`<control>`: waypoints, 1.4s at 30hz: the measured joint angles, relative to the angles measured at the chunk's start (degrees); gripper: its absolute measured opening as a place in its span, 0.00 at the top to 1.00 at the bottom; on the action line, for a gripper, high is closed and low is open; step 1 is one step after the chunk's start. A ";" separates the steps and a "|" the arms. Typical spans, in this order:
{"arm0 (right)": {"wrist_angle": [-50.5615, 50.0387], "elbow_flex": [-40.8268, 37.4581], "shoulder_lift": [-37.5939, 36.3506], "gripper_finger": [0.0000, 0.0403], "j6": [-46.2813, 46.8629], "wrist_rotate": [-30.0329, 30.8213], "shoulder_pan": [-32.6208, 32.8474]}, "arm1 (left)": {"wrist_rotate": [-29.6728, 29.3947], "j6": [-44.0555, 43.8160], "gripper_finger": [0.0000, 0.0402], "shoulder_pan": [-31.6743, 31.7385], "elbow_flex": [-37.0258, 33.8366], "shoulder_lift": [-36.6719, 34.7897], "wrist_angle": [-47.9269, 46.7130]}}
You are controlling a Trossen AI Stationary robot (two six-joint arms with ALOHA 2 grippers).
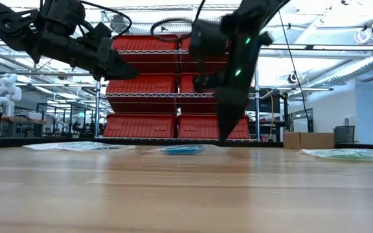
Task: Sort rubber bands
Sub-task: Adjust the packed rubber bands and align them to the center of the table
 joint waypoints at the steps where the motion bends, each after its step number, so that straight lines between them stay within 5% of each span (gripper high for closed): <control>1: -2.43 0.14 -1.06 1.00 0.43 -0.09 0.72 | 0.00 0.00 0.47 -0.01 0.00 0.00 -0.10; 8: -14.52 -0.11 -2.23 1.00 4.26 -5.67 7.90 | -0.02 -0.13 0.47 0.00 0.00 0.00 -1.70; 16: 4.07 -1.23 -2.54 1.00 11.81 5.97 10.44 | -1.54 -0.17 0.47 0.00 0.00 0.00 -1.39; 23: 11.43 -7.97 -2.44 1.00 15.40 7.11 5.48 | -1.66 -0.20 0.47 0.00 0.00 0.00 -1.66; 35: 10.83 -12.71 -3.25 1.00 14.46 -4.74 8.09 | -1.73 -0.36 0.47 -0.02 -0.02 0.00 -1.65; 42: 9.46 -12.97 -4.96 1.00 19.14 -3.14 12.92 | -1.73 -0.50 0.47 -0.02 -0.02 0.00 -2.09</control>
